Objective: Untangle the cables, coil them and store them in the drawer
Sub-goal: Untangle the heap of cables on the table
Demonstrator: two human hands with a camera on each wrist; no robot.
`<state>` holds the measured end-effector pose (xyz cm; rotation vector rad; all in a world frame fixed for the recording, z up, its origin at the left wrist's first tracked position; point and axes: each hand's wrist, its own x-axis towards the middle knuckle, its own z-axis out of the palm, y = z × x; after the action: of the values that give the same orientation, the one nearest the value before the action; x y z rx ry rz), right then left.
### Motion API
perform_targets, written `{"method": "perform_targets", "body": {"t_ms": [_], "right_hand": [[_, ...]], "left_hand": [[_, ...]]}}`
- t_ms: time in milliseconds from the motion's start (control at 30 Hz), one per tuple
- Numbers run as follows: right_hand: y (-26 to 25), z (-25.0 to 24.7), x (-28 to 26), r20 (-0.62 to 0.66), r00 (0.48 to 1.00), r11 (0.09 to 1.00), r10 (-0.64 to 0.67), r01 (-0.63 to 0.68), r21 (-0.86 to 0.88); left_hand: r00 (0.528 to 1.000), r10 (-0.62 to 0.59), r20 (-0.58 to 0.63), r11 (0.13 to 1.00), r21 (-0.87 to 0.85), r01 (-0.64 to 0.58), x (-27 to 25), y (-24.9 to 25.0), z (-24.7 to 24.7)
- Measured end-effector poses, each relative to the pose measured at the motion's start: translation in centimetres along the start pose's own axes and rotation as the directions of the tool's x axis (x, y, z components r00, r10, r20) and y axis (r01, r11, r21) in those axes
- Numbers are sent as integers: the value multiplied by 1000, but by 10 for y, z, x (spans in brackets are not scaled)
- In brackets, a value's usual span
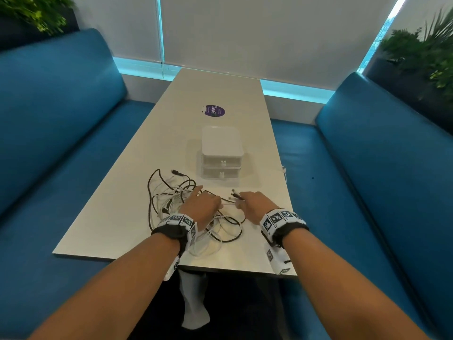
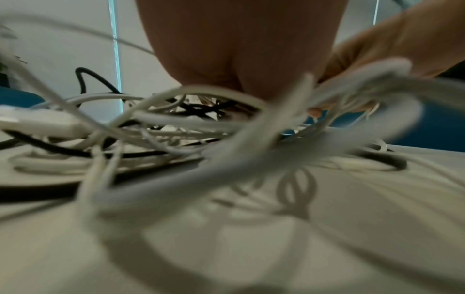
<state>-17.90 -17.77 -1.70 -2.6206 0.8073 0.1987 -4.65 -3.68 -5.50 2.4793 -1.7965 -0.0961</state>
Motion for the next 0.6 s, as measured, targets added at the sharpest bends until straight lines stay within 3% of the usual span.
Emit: {"method": "perform_targets", "body": {"t_ms": [133, 267, 367, 433, 600], "right_hand": [[36, -11, -9, -100, 983, 954, 156, -176, -243], [35, -5, -12, -191, 958, 960, 214, -242, -137], [20, -1, -11, -262, 952, 986, 161, -166, 1], [6, 3, -9, -275, 958, 997, 76, -78, 1], [-19, 23, 2, -90, 988, 992, -126, 126, -10]], "left_hand": [[1000, -25, 19, 999, 35, 24, -3, -3, -3], [997, -59, 40, 993, 105, 54, 1, 5, -1], [997, -61, 56, 987, 149, 52, 0, 8, -1], [996, -62, 69, 986, 157, 51, 0, 11, -4], [998, -43, 53, 990, 133, 36, -2, 14, -10]]}}
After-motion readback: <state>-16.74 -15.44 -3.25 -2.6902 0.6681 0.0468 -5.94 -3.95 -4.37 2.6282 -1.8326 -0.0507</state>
